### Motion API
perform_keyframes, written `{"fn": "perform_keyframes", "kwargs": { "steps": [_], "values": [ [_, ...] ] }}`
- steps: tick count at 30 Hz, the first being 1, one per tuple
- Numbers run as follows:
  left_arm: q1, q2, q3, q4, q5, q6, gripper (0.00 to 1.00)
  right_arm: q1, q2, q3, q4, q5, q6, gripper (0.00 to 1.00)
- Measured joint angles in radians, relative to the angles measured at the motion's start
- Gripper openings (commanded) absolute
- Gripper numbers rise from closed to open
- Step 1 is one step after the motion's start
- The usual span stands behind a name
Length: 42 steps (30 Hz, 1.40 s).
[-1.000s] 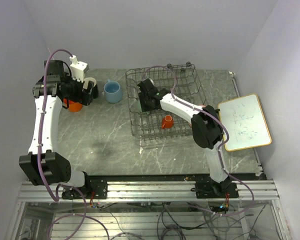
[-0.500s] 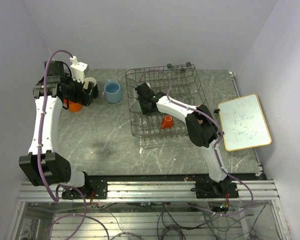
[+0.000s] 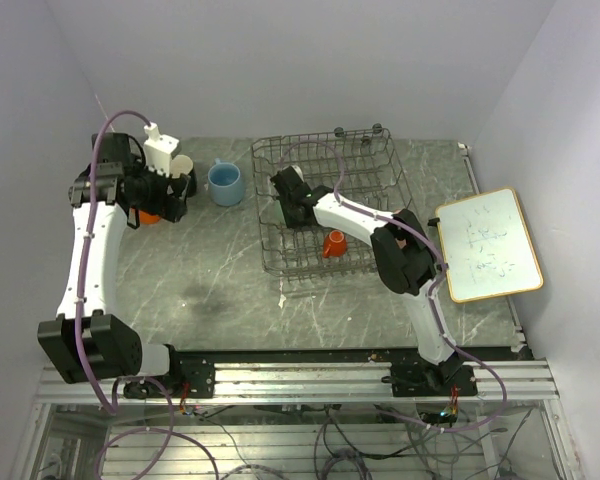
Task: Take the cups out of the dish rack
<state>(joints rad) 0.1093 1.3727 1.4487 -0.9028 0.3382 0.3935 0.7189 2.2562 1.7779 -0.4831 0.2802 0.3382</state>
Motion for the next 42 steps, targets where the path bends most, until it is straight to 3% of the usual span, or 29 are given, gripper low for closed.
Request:
{"fn": "perform_keyframes", "kwargs": {
  "steps": [5,15,24,28,34,42],
  "values": [
    [-0.004,-0.055,-0.119,0.022,0.008,0.053,0.99,0.000,-0.027,0.000,-0.001,-0.004,0.002,0.00],
    [-0.075,-0.077,-0.213,0.044,0.038,0.139,1.00,0.000,-0.144,0.035,-0.008,-0.056,0.031,0.00],
    [-0.088,-0.216,-0.276,0.100,0.162,0.257,1.00,-0.001,-0.323,-0.045,0.046,-0.335,0.158,0.00],
    [-0.096,-0.285,-0.299,0.135,0.231,0.315,0.99,0.000,-0.404,-0.153,0.164,-0.549,0.276,0.00],
    [-0.105,-0.396,-0.346,0.182,0.319,0.373,0.97,0.016,-0.430,-0.340,0.473,-0.856,0.550,0.00],
    [-0.106,-0.496,-0.390,0.215,0.373,0.427,0.88,0.056,-0.418,-0.452,0.942,-1.082,0.963,0.00]
  ]
}}
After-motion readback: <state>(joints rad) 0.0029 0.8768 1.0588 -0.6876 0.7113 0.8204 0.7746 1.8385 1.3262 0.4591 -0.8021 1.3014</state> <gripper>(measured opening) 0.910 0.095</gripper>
